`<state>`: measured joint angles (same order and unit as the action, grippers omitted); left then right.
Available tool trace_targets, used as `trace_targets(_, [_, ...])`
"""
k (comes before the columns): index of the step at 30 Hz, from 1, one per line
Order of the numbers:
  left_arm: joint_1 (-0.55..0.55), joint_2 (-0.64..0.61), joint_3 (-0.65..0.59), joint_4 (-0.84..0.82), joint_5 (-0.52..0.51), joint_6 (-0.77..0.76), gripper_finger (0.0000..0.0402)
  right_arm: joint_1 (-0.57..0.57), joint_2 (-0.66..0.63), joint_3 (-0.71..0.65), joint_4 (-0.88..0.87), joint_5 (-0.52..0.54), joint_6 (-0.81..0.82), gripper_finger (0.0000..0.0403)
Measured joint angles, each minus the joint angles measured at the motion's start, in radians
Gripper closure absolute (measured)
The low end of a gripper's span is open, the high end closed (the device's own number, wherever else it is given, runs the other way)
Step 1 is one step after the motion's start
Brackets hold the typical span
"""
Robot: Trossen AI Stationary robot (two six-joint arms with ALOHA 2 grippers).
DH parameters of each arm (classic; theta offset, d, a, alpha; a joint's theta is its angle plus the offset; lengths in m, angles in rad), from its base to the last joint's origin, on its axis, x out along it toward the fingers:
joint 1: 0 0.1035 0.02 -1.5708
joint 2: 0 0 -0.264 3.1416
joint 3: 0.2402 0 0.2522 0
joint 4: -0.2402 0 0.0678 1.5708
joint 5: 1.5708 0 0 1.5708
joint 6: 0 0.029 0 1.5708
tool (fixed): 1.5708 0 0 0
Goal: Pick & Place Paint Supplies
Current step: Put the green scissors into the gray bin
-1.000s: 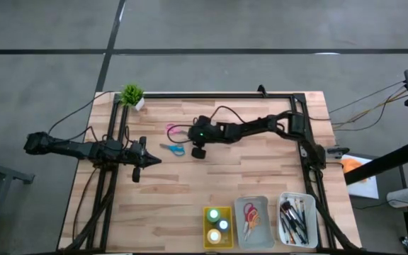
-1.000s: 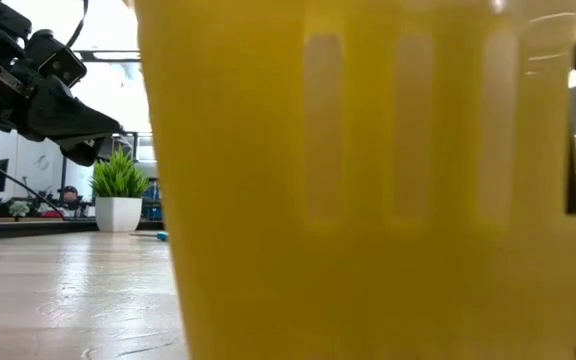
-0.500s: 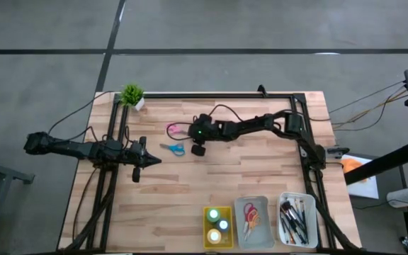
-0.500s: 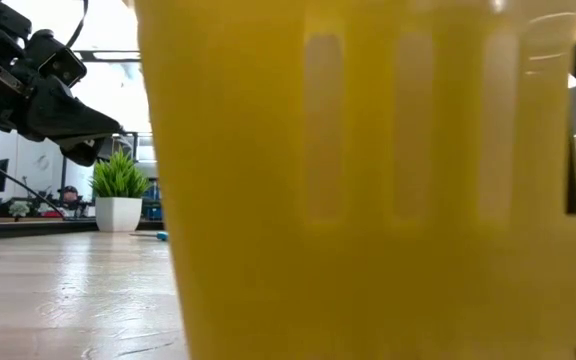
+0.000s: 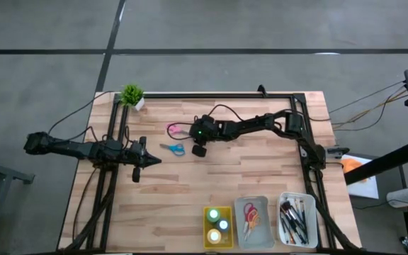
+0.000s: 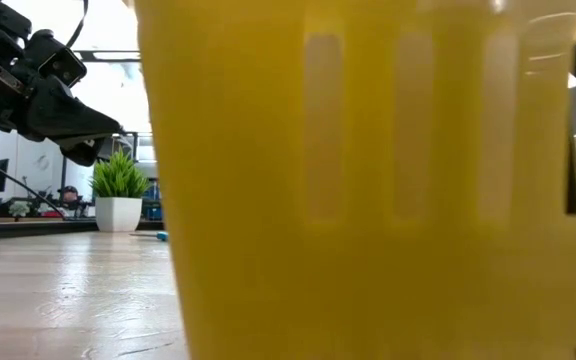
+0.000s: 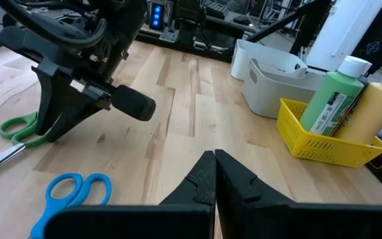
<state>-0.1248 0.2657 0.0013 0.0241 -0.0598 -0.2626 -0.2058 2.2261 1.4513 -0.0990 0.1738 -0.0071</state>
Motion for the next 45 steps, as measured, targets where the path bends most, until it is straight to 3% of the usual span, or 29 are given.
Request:
trace_targets(7, [0.000,0.000,0.000,0.000,0.000,0.000,0.0402,0.001,0.000,-0.001,-0.006,0.000,-0.049,0.0388])
trace_targets(31, [0.000,0.000,0.000,0.000,0.000,0.000,0.0402,0.026,-0.047,-0.006,-0.006,0.019,-0.109,0.0392])
trace_targets(45, [0.000,0.000,0.000,0.000,0.000,0.000,0.0402,0.130,-0.162,-0.005,-0.067,0.141,-0.180,0.0392])
